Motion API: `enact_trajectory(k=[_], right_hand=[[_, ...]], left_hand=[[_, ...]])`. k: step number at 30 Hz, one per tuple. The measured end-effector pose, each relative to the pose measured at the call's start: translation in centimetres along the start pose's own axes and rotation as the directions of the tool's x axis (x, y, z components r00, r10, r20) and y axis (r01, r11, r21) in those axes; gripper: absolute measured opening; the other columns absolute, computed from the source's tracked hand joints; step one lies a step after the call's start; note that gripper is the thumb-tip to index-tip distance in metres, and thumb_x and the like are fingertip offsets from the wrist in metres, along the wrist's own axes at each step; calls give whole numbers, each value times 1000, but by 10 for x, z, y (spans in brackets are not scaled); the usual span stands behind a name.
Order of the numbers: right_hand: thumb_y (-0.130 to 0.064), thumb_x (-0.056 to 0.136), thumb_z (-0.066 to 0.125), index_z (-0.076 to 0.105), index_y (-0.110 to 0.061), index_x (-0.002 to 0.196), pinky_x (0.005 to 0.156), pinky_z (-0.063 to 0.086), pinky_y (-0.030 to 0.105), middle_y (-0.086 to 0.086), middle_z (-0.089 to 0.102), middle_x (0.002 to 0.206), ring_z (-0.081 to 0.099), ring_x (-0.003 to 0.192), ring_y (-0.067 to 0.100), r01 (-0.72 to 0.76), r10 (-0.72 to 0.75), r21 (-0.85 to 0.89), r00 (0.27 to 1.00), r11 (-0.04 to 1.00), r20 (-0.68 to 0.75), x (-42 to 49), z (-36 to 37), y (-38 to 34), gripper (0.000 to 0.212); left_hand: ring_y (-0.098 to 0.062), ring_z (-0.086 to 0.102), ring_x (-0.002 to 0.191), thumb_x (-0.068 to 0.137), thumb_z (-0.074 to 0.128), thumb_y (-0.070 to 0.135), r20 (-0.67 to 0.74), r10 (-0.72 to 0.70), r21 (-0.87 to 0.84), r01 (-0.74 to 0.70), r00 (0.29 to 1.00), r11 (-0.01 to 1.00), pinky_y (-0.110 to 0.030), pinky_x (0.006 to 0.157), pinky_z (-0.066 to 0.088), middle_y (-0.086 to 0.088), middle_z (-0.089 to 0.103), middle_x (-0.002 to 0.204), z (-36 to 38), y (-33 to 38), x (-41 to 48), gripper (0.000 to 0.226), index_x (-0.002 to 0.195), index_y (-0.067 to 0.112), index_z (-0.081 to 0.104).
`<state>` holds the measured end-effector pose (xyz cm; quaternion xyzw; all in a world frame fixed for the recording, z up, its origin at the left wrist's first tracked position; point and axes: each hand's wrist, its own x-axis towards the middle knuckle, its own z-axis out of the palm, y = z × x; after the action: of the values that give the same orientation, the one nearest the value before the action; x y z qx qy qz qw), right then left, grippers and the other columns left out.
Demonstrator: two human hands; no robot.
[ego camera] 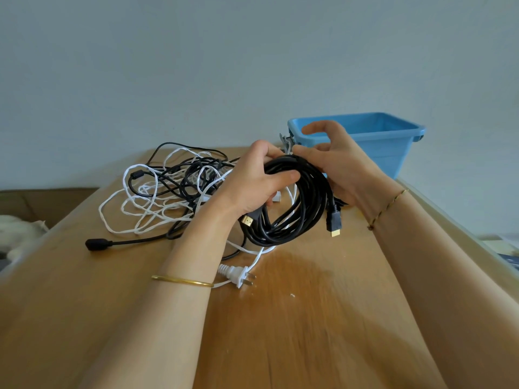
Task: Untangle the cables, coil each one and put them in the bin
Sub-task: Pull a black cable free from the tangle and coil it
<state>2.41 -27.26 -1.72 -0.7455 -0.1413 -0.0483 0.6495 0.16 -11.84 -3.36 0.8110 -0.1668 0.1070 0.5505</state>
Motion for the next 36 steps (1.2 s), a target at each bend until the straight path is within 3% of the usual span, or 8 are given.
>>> enact_trajectory(k=[5, 8, 12, 18, 21, 29, 32, 36], right_hand=[[-20, 89, 64, 60, -12, 88, 45, 42, 21, 2, 55, 66, 51, 51, 11, 70, -73, -166, 997, 984, -10, 0, 0, -5, 9], [-24, 90, 62, 63, -11, 76, 48, 42, 15, -4, 56, 59, 49, 46, 3, 101, -108, -256, 994, 961, -12, -2, 0, -7, 19], [-30, 94, 55, 58, -7, 67, 43, 35, 16, -1, 46, 51, 40, 41, 5, 97, -93, -314, 995, 945, 28, -5, -1, -8, 36], [-34, 96, 49, 55, -3, 68, 51, 32, 29, 4, 43, 55, 38, 49, 16, -18, 41, -242, 995, 970, 91, -2, 2, -4, 42], [-35, 96, 48, 53, -15, 63, 47, 33, 25, -5, 44, 47, 39, 43, 10, -65, 92, -263, 992, 963, 91, -1, 1, -3, 39], [-35, 97, 44, 63, -10, 72, 55, 42, 24, -1, 58, 56, 49, 48, 10, -107, 139, -317, 987, 942, 81, -2, 1, -5, 40], [-40, 97, 41, 60, -11, 71, 63, 43, 26, 3, 60, 63, 52, 57, 13, -101, 130, -352, 990, 930, 61, -3, 2, -7, 44], [-49, 97, 33, 54, -11, 71, 62, 40, 28, 3, 55, 67, 50, 61, 15, -41, 44, -465, 999, 884, -5, -6, 0, -12, 51]], left_hand=[[-11, 47, 46, 86, 69, 13, -1, 7, 11, -7, 1000, 1000, -30, 47, 45, 0, 54, 69, 1, 2, 0, 26, 98, 14, 46], [-13, 48, 47, 87, 68, 14, 6, 6, 15, -6, 1000, 1000, -32, 49, 46, 0, 54, 69, 0, 2, 0, 26, 98, 16, 45], [-11, 48, 45, 88, 67, 15, 9, 2, 20, -2, 1000, 1000, -25, 47, 43, -1, 53, 63, -2, 4, 0, 24, 96, 17, 44], [-13, 48, 44, 91, 63, 16, 31, 27, 63, -29, 999, 998, -26, 47, 44, -5, 54, 66, -3, 5, 0, 20, 92, 19, 43], [-11, 47, 41, 92, 62, 16, 38, 27, 68, -29, 999, 997, -22, 44, 42, 2, 50, 56, -2, 5, 0, 19, 98, 13, 44], [-10, 46, 40, 94, 59, 14, 68, -12, 43, 9, 998, 999, -21, 43, 41, 10, 57, 46, 0, 7, -2, 20, 103, 8, 43], [-12, 46, 43, 92, 62, 14, 28, -37, 16, 36, 999, 999, -25, 43, 43, 4, 59, 56, -1, 6, -1, 18, 97, 12, 45], [-17, 44, 44, 91, 63, 15, 12, -150, -136, 151, 989, 979, -31, 49, 42, -17, 53, 76, 5, 10, -3, 19, 96, 15, 45]])
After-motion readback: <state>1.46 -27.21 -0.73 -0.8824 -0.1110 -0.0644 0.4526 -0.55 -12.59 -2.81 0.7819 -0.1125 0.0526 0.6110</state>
